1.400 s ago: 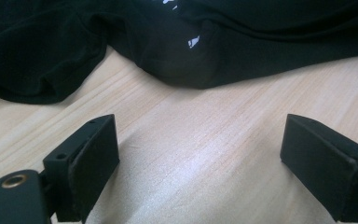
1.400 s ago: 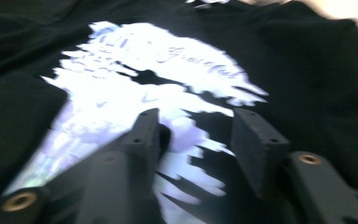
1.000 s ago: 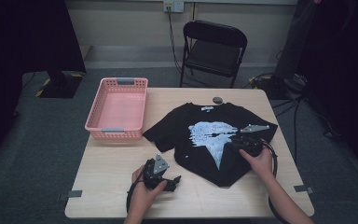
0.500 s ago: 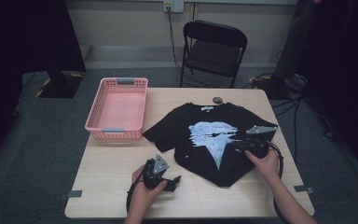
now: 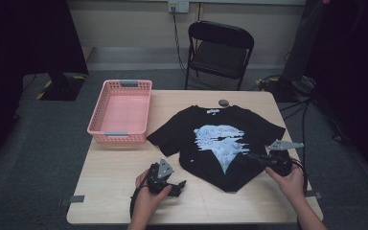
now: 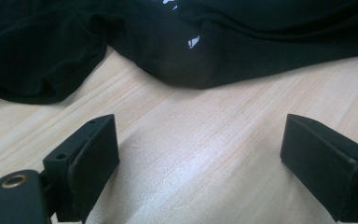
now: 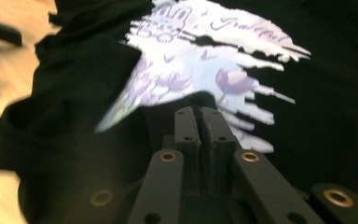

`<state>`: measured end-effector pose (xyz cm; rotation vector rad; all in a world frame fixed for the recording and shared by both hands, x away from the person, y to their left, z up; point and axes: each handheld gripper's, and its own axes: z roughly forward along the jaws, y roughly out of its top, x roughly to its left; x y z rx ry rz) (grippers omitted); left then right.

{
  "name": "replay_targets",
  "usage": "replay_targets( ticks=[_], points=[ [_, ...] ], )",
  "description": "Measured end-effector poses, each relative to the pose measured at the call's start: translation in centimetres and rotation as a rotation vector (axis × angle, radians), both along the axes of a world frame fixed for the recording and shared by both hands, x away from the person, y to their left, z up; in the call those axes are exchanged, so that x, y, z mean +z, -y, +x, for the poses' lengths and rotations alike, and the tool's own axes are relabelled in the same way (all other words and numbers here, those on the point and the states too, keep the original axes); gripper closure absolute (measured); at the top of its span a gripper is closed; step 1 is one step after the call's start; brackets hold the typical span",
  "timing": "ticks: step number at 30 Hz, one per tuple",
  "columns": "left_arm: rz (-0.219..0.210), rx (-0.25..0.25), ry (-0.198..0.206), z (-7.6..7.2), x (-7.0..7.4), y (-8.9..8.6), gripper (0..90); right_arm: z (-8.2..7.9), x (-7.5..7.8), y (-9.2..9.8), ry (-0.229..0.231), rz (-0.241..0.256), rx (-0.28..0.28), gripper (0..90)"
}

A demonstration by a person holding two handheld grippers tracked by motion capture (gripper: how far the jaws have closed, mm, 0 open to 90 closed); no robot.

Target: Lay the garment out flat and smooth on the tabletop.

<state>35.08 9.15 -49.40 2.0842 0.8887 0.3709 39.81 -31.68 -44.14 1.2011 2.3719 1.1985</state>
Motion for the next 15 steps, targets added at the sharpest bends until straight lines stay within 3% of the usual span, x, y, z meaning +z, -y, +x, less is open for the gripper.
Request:
replay_targets(
  ticks=[3, 15],
  points=[
    [0.000, 0.000, 0.000, 0.0, 0.0, 0.0, 10.9, -1.2, -0.1, 0.5, 0.014, -0.019, 0.008, 86.0],
    [0.000, 0.000, 0.000, 0.0, 0.0, 0.0, 10.9, -4.8, -1.3, 3.4, -0.018, 0.037, -0.027, 85.6]
  ],
)
